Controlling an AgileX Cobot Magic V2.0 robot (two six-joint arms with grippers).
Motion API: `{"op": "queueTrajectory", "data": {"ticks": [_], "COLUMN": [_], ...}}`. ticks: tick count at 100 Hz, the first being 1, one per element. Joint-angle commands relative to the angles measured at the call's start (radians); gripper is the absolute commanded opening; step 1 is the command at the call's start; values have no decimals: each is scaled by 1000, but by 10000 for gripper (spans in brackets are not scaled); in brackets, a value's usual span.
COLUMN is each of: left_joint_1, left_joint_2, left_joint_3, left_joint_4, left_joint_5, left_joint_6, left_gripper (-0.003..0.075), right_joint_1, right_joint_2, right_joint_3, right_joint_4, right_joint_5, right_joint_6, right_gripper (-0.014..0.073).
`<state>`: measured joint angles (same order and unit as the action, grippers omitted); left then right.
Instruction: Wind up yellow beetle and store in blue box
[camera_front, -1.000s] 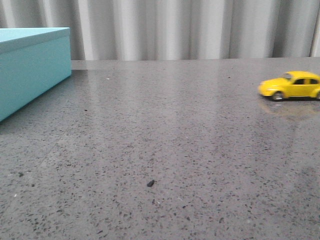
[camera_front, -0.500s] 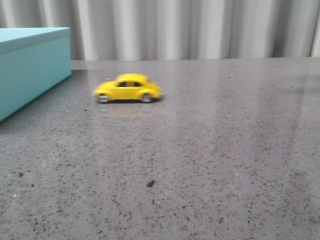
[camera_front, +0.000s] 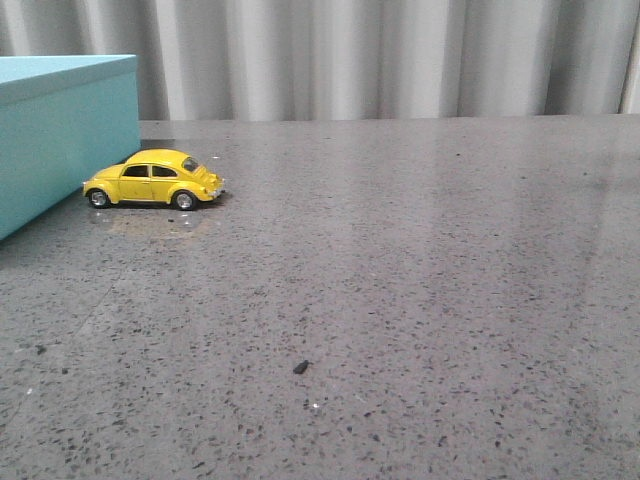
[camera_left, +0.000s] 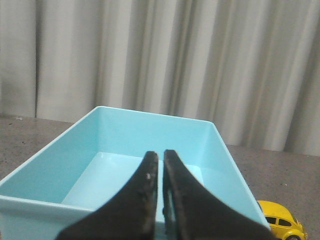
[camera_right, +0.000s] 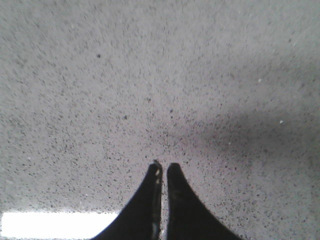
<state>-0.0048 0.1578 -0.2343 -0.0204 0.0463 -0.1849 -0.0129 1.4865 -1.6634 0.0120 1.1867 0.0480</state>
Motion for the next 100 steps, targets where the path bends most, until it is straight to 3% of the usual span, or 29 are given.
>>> {"op": "queueTrajectory", "data": {"ticks": [1,34,72,100], "left_joint_1": [-8,-8,-13,-13], "left_joint_2": [20,63,259,422], "left_joint_3": [-36,-74,-204,-348], "left_joint_4": [2,45,45,46], "left_joint_5": [-66,-59,-59,-46], "left_joint_6": [-12,-3,-3,-3], "left_gripper": [-21,-21,-21,-21], "right_joint_1": [0,0,0,0], "right_joint_2": [-96,-358,-742,-1008], "right_joint_3": [-9,212,592,775], "right_joint_4": [0,2,8,8], "right_joint_5": [-75,-215,-356,-450], "right_joint_6": [-16,-16,-16,-16], "right_gripper": [-61,-61,-61,-61]}}
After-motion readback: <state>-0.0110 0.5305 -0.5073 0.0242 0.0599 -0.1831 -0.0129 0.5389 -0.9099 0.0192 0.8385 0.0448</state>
